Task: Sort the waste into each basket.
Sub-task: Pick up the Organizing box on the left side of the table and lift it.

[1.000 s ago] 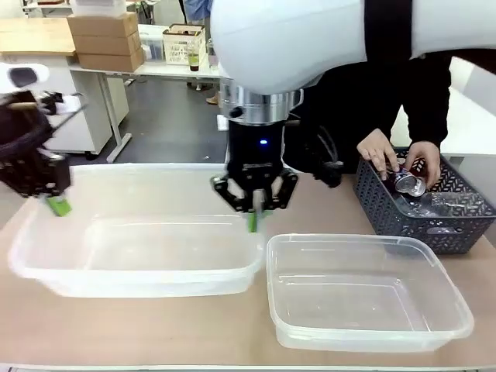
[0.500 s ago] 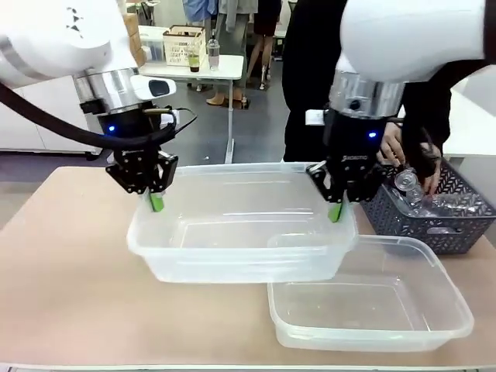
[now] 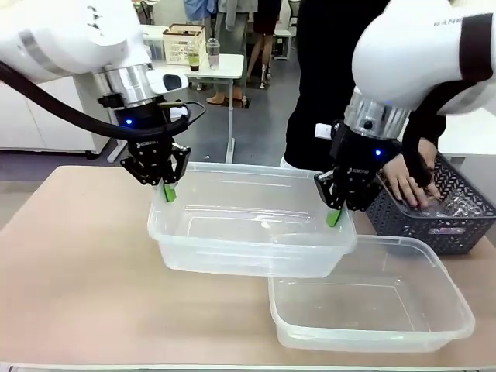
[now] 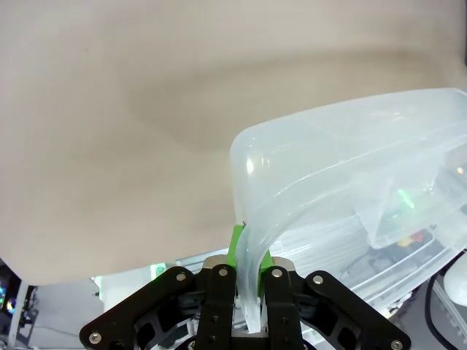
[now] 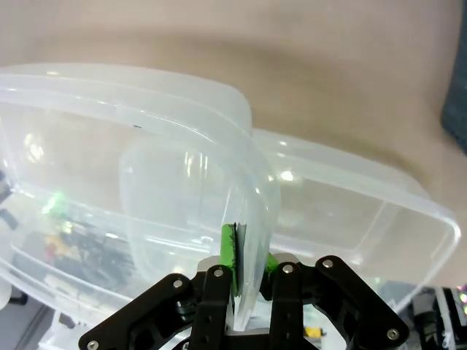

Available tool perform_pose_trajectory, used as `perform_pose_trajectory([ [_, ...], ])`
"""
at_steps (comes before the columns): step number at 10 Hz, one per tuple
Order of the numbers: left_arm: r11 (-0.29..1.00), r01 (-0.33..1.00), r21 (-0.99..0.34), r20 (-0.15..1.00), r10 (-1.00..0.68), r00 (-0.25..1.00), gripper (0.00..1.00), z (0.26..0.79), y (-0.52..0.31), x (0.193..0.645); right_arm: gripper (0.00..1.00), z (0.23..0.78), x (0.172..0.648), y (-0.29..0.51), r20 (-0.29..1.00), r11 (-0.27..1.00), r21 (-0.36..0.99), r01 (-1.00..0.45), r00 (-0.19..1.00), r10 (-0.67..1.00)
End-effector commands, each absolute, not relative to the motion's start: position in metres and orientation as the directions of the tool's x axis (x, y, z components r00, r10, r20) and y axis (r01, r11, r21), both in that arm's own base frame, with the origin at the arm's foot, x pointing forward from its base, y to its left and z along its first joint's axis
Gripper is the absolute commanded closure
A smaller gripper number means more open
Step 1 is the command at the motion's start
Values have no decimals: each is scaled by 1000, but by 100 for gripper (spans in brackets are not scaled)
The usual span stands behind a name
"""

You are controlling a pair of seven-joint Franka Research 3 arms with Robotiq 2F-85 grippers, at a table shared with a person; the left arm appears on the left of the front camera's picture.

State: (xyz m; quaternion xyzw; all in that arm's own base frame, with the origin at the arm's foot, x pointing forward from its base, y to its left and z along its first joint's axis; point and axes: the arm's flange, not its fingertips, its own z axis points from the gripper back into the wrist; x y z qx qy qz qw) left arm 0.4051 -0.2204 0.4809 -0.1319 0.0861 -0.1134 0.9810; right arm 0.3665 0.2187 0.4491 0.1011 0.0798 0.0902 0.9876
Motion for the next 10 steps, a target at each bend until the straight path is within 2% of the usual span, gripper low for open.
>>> perform_pose_trajectory([
  [1, 951, 190, -243, -117, -223, 968, 93, 477, -228, 407, 94, 439, 371, 223, -125, 929, 326, -172, 967, 223],
  [4, 971, 195, -141, -139, -214, 967, 93, 463, -236, 412, 94, 445, 366, 219, -117, 925, 341, -167, 969, 218],
  [7, 964, 177, -198, -117, -202, 972, 93, 465, -238, 416, 94, 451, 368, 219, -119, 934, 315, -170, 969, 217],
  [8, 951, 179, -254, -106, -211, 972, 93, 468, -233, 415, 94, 449, 370, 217, -139, 953, 272, -136, 974, 179],
  [9, 964, 199, -175, -138, -224, 965, 93, 470, -227, 413, 94, 449, 370, 217, -139, 953, 272, -136, 974, 179],
  [10, 964, 199, -175, -138, -224, 965, 93, 470, -227, 413, 94, 449, 370, 217, -139, 953, 272, -136, 974, 179],
])
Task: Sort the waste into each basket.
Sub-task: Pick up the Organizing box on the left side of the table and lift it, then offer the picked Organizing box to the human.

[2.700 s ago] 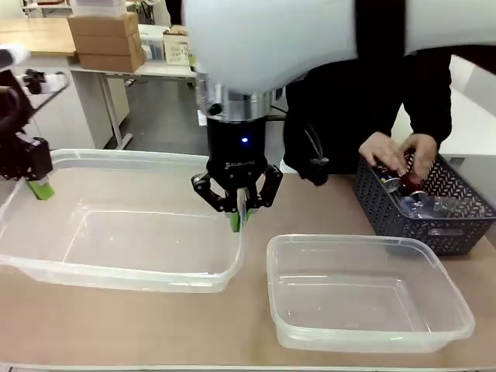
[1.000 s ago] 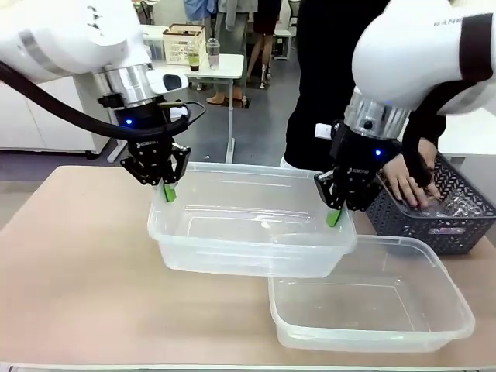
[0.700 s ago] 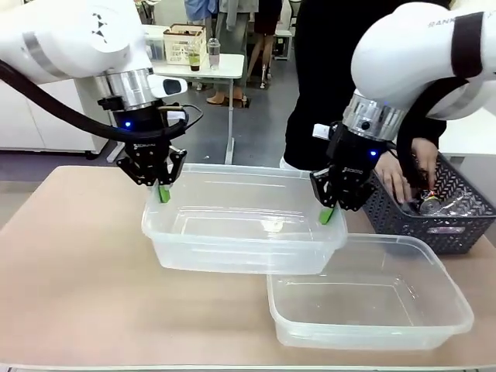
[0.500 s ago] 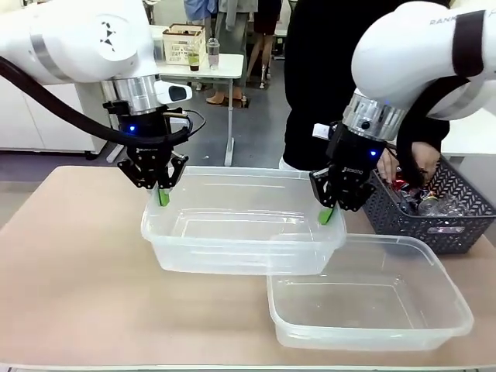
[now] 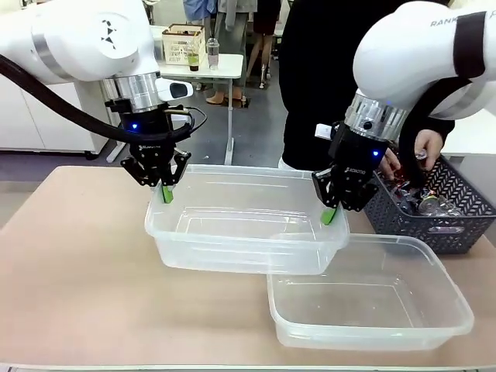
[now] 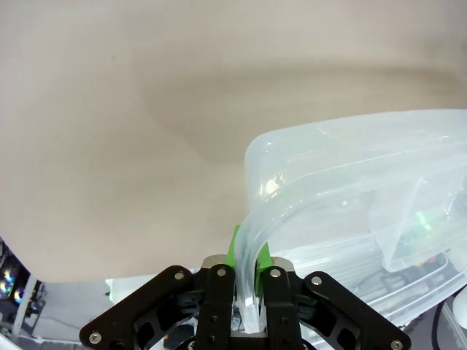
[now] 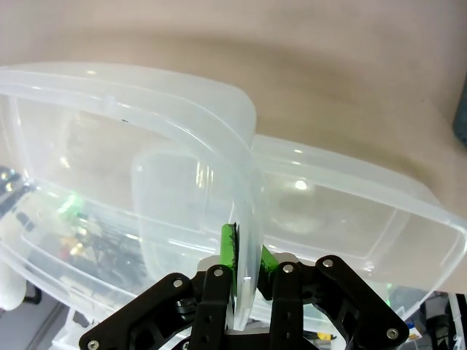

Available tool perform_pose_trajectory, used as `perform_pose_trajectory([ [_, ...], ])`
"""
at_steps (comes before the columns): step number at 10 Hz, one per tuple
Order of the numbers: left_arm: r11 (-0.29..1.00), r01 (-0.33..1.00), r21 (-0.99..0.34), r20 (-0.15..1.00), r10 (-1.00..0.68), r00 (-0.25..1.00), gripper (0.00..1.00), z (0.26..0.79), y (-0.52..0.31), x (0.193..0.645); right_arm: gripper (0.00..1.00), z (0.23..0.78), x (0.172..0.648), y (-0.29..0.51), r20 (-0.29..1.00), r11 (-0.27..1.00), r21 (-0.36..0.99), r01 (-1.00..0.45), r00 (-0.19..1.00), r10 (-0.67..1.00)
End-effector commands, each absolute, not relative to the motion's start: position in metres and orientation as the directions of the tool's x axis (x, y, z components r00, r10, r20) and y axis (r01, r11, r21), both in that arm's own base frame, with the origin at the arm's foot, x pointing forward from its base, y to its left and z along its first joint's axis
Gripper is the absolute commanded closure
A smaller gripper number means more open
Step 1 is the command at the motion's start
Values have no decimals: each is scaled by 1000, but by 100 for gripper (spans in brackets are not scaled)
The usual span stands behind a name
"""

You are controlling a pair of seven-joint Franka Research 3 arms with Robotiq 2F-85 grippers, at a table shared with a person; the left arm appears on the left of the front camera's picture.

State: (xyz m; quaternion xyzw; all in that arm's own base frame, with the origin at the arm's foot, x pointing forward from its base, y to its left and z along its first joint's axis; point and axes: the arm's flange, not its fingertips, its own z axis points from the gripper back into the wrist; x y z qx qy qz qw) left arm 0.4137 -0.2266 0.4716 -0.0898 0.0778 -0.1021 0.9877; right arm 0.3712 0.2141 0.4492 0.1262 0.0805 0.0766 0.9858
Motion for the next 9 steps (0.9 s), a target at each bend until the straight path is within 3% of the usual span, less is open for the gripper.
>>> perform_pose_trajectory([
  [1, 964, 199, -175, -138, -224, 965, 93, 470, -227, 413, 94, 449, 370, 217, -139, 953, 272, -136, 974, 179],
  [9, 964, 199, -175, -138, -224, 965, 93, 470, -227, 413, 94, 449, 370, 217, -139, 953, 272, -136, 974, 179],
])
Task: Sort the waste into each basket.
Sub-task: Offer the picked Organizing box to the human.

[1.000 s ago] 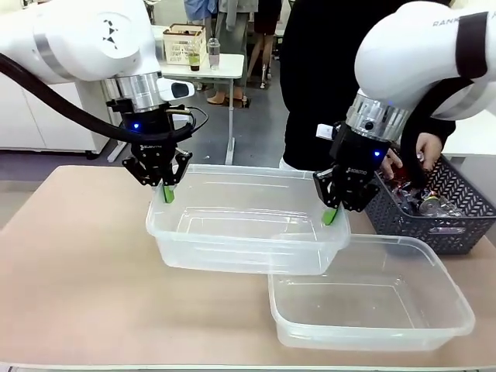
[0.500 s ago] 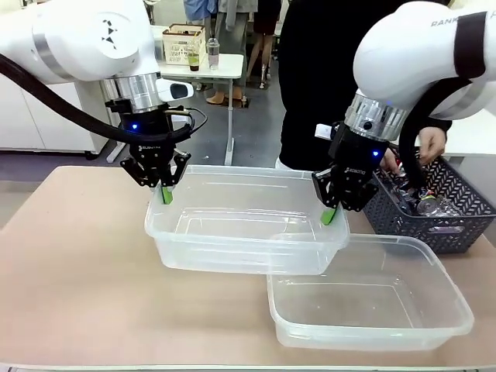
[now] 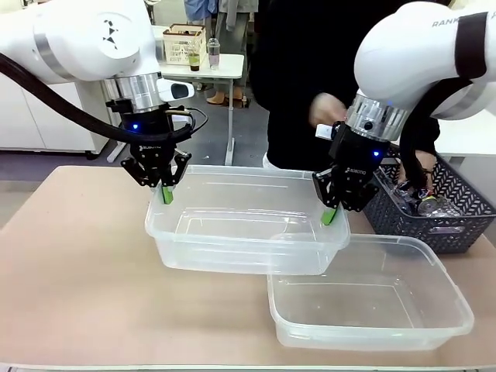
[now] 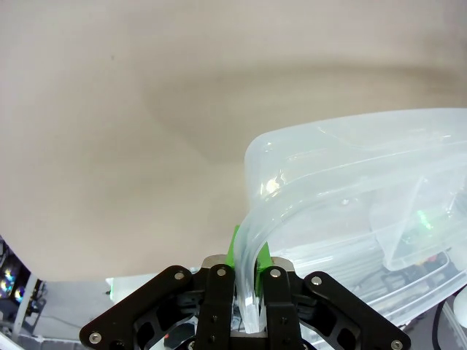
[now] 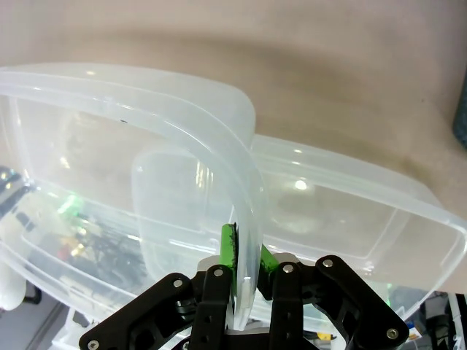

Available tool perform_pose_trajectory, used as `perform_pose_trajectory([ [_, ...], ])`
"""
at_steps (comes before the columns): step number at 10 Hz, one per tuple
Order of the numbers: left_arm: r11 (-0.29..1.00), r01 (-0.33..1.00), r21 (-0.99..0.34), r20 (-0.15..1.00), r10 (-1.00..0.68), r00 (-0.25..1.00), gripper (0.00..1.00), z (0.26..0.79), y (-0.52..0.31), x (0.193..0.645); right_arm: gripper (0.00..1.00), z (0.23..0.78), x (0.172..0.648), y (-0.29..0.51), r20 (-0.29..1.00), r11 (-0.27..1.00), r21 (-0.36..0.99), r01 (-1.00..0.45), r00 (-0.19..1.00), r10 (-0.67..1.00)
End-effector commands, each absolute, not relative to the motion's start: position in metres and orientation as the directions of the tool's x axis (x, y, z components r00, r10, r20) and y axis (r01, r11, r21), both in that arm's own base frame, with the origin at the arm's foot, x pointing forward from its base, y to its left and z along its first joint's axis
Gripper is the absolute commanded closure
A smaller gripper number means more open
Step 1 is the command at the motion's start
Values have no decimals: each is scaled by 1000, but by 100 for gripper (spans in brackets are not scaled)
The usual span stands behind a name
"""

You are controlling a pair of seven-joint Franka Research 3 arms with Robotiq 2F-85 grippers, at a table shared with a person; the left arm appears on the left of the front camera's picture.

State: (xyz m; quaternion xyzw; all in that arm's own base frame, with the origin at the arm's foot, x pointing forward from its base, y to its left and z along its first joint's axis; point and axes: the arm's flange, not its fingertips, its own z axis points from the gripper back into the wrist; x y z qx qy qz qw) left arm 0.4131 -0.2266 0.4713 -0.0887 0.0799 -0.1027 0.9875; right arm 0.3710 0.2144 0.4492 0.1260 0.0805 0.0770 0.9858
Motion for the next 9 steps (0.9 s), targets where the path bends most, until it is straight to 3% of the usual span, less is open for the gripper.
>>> perform_pose_trajectory([
  [1, 964, 199, -175, -138, -224, 965, 93, 470, -227, 413, 94, 449, 370, 217, -139, 953, 272, -136, 974, 179],
  [9, 964, 199, -175, -138, -224, 965, 93, 470, -227, 413, 94, 449, 370, 217, -139, 953, 272, -136, 974, 179],
])
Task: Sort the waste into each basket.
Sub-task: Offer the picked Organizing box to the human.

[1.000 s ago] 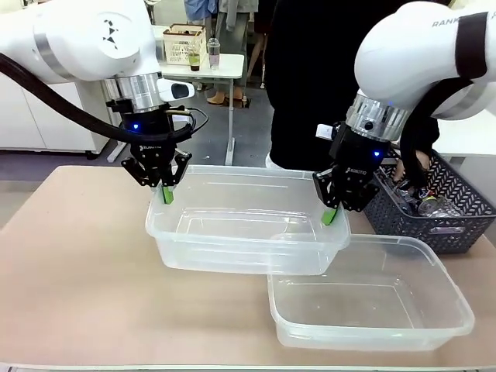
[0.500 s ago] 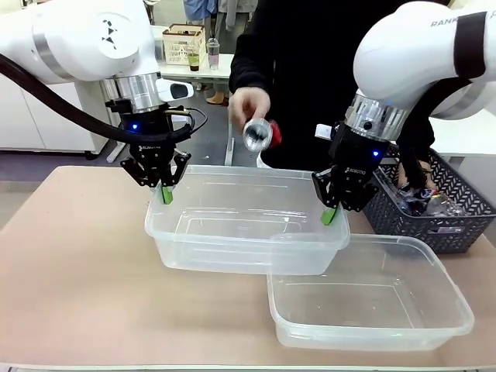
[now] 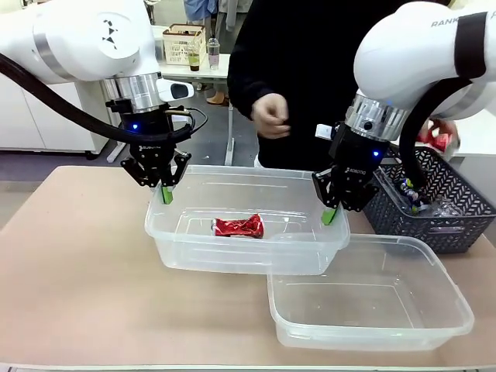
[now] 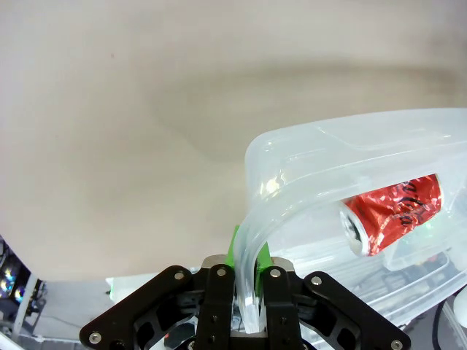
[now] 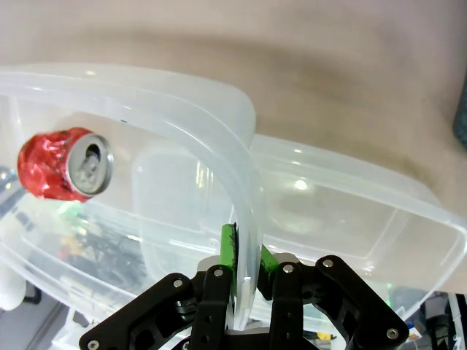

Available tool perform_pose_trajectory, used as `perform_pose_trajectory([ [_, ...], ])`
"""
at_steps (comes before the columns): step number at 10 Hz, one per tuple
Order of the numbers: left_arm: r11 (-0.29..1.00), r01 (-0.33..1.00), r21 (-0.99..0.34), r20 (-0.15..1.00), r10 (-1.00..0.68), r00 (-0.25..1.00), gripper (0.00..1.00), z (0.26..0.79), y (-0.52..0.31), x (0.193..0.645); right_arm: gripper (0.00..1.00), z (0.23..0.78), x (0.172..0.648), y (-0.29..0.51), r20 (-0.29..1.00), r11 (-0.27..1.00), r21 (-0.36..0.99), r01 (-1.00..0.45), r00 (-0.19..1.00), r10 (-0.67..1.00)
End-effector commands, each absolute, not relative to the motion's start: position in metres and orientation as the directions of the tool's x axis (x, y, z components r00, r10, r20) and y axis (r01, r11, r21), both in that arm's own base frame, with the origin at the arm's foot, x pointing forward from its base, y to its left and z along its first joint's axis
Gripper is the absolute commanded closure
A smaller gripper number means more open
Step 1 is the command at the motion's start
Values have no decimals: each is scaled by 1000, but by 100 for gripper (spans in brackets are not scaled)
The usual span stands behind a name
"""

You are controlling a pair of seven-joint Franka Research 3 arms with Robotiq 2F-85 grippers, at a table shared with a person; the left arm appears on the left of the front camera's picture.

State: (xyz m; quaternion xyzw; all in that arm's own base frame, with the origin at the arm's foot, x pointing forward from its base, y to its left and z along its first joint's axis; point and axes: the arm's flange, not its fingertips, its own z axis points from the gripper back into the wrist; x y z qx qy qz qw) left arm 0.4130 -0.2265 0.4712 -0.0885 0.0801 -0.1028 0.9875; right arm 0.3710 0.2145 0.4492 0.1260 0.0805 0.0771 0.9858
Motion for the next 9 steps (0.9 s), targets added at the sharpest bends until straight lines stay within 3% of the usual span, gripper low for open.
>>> perform_pose_trajectory([
  [1, 964, 199, -175, -138, -224, 965, 93, 470, -227, 413, 94, 449, 370, 217, -139, 953, 272, -136, 974, 179],
  [9, 964, 199, -175, -138, -224, 965, 93, 470, -227, 413, 94, 449, 370, 217, -139, 953, 272, -136, 974, 179],
])
